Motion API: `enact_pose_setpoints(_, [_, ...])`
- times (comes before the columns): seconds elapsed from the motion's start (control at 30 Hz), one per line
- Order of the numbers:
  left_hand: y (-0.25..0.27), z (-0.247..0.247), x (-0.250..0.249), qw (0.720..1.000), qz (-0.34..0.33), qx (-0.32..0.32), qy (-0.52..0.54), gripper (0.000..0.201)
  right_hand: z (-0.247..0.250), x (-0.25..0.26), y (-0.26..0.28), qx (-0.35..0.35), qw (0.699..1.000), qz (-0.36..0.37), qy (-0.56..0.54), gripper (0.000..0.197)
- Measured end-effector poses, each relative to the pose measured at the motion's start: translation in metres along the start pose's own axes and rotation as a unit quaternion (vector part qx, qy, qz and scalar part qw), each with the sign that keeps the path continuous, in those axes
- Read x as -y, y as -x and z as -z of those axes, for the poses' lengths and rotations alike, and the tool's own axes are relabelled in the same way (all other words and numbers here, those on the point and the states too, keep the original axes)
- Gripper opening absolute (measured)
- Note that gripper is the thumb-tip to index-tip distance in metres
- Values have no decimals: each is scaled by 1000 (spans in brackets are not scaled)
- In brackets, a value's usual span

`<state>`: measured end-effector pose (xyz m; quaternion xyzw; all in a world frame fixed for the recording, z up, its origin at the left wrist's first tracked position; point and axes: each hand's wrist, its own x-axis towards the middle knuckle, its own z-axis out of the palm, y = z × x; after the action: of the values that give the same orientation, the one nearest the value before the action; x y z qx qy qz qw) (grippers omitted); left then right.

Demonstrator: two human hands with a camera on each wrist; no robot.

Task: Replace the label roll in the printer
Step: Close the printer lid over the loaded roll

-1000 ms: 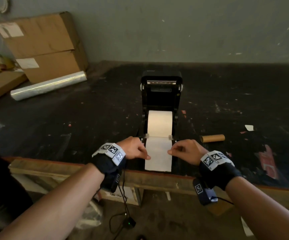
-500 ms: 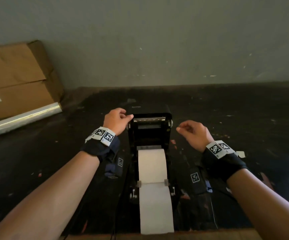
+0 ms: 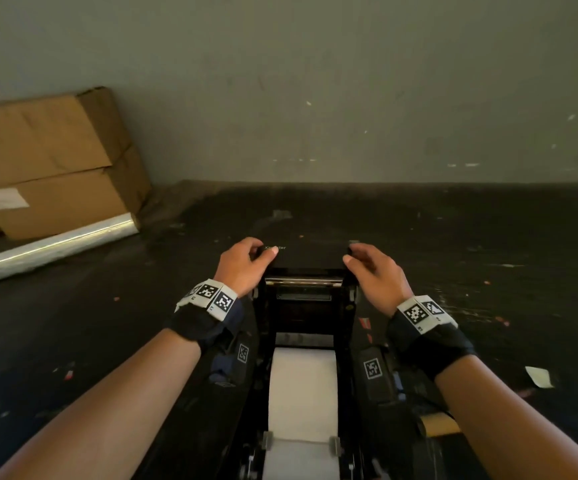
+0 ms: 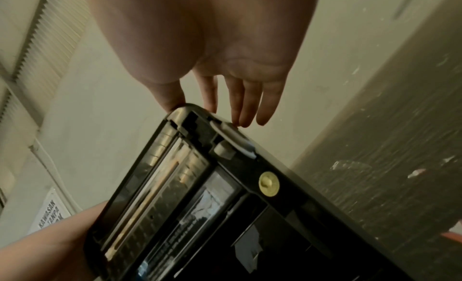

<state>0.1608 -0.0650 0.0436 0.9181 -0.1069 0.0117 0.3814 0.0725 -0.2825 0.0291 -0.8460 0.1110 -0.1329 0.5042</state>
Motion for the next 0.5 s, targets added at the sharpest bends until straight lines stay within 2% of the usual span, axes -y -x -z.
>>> enact_pose_setpoints(0.23, [9,0,7,999,-10,7,30,43,-5,2,7,-6,999,-4,-46,35])
enact_pose_setpoints(0.5, [74,20,17,994,-86,6,66,37,-14,1,69,-66,994,19,-83,34])
